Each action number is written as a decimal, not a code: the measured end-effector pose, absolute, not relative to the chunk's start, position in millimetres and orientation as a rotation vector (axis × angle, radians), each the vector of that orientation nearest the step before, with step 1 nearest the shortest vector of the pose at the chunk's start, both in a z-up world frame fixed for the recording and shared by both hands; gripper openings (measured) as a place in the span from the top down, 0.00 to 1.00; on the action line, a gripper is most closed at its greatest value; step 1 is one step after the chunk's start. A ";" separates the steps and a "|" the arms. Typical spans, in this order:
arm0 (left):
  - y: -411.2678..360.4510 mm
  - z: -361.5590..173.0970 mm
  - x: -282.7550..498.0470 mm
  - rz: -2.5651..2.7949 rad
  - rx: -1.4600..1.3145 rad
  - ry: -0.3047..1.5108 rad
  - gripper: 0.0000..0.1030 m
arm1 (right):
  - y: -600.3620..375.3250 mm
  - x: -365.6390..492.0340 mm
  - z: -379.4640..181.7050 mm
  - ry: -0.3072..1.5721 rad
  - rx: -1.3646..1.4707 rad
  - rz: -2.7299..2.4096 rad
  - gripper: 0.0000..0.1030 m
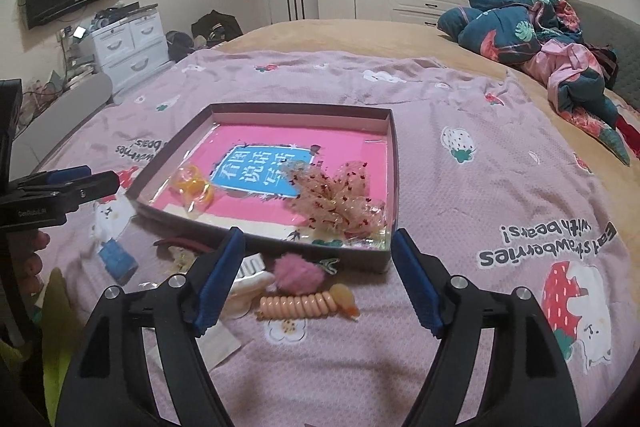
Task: Organize jewelry
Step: 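Move the left gripper to the blue box while the right moves to the clear packet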
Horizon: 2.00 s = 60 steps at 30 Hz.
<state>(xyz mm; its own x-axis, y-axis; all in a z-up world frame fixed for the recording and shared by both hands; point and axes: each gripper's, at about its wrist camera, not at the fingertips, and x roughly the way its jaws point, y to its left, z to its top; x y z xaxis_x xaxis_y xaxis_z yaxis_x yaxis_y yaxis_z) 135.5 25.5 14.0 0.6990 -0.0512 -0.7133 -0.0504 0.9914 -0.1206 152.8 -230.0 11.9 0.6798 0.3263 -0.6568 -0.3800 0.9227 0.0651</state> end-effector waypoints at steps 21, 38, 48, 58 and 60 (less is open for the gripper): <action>34.9 3.0 90.3 0.023 -0.129 0.819 0.09 | -206.7 106.6 9.0 0.744 -0.113 0.491 0.28; 30.1 -13.8 70.4 0.028 -0.104 0.869 0.09 | -185.2 87.2 -21.1 0.848 -0.119 0.564 0.27; 34.6 -35.6 77.0 0.042 -0.115 0.912 0.09 | -175.2 94.4 -44.5 0.934 -0.038 0.560 0.27; 31.1 -43.3 86.6 0.000 -0.124 0.913 0.09 | -163.3 101.3 -55.4 0.983 0.009 0.549 0.27; 30.2 -45.4 89.4 -0.004 -0.129 0.921 0.09 | -161.4 103.2 -57.9 0.992 0.015 0.540 0.27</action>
